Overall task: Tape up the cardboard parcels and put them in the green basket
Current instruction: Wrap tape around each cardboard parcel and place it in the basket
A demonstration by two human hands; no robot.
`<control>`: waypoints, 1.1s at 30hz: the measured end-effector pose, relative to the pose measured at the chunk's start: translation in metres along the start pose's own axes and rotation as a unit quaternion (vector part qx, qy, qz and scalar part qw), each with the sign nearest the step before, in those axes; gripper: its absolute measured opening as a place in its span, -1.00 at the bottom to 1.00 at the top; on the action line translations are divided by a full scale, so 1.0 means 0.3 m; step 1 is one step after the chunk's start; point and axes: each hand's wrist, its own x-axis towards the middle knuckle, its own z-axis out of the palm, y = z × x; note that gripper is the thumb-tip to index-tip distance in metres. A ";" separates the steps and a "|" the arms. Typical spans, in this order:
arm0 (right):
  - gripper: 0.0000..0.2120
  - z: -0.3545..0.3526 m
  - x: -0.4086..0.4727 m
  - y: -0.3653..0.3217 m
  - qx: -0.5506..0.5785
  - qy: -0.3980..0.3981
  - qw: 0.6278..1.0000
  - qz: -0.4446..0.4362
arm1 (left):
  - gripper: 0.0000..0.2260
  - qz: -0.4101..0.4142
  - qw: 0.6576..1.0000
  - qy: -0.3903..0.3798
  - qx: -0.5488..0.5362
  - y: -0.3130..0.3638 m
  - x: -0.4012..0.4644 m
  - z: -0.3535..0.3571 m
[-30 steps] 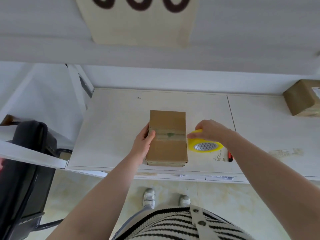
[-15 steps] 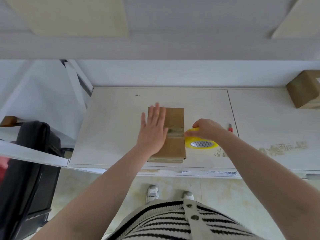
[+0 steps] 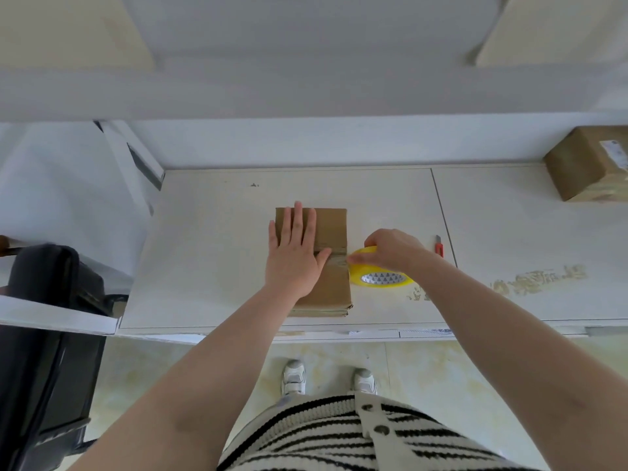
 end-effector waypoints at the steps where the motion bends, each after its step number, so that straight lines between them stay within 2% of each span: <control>1: -0.46 -0.001 0.002 0.004 0.003 0.000 1.000 -0.006 | -0.33 0.001 1.000 -0.003 -0.005 -0.001 0.002 0.000; 2: -0.52 -0.007 0.002 0.007 0.009 0.001 1.000 -0.011 | -0.32 -0.001 1.000 -0.004 -0.009 -0.002 0.003 0.002; 4: -0.48 -0.019 0.001 0.015 0.021 0.006 1.000 -0.019 | -0.30 -0.006 1.000 0.000 -0.018 0.000 -0.001 0.004; 9: -0.52 0.009 0.007 0.044 0.023 0.026 0.999 -0.029 | -0.10 -0.020 0.999 -0.005 -0.047 0.024 -0.009 0.002; 15: -0.47 -0.027 0.020 0.115 0.106 -0.044 0.992 -0.060 | -0.12 -0.020 0.998 0.015 -0.059 0.022 -0.010 0.014; 20: -0.48 -0.039 0.025 0.098 -0.008 0.018 1.000 -0.021 | -0.09 -0.014 0.998 0.013 -0.064 0.013 -0.005 0.023; 30: -0.49 -0.023 0.003 0.083 -0.038 0.037 0.999 0.008 | -0.11 -0.016 0.998 0.013 -0.053 0.019 -0.005 0.024; 31: -0.50 -0.019 -0.001 0.086 -0.020 0.043 0.999 0.008 | -0.11 -0.016 0.998 0.012 -0.052 0.021 -0.005 0.023; 33: -0.53 -0.013 -0.015 0.103 0.086 0.087 0.992 0.013 | -0.12 -0.015 0.999 0.012 -0.051 0.021 -0.004 0.022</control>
